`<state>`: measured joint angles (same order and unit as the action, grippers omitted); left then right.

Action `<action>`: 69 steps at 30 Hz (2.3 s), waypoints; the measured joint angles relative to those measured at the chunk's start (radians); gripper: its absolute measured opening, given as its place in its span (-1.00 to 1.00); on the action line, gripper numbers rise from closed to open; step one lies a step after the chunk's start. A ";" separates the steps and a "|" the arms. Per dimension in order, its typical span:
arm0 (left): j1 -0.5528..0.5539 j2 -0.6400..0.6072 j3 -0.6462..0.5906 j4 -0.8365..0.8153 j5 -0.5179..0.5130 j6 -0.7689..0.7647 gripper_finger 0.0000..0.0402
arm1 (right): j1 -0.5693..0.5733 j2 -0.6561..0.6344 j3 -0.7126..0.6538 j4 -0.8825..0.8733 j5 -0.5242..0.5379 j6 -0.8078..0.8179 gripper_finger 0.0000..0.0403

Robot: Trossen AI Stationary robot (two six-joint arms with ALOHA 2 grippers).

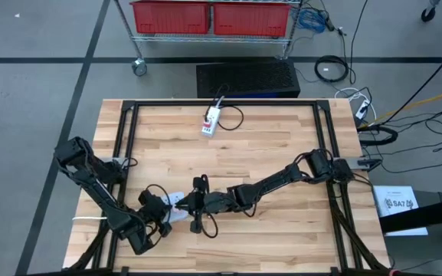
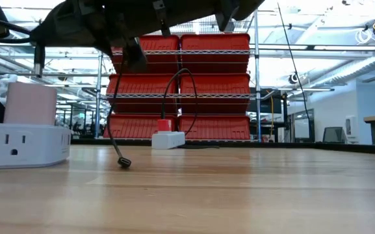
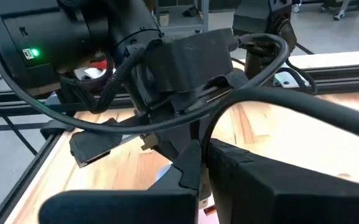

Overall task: Insert USB
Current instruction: Insert the black charger cable into the light pink charger adapter

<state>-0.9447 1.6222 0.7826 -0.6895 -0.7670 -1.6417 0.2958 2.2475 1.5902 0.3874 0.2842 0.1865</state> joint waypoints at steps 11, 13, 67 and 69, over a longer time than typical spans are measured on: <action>0.000 0.000 0.000 0.002 -0.001 0.000 -0.99 | -0.002 0.038 0.002 0.035 0.032 0.002 -1.00; 0.000 0.000 0.000 0.002 -0.001 0.000 -0.99 | -0.003 0.041 0.002 0.038 0.033 -0.004 -1.00; 0.001 0.000 -0.001 0.012 -0.002 0.000 -0.99 | -0.041 0.037 0.003 -0.165 -0.065 0.064 -1.00; 0.001 0.000 -0.001 0.012 -0.002 0.000 -0.99 | -0.042 0.037 0.003 -0.165 -0.078 0.064 -1.00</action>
<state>-0.9436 1.6226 0.7818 -0.6773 -0.7689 -1.6417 0.2535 2.2845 1.5936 0.2222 0.2061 0.2504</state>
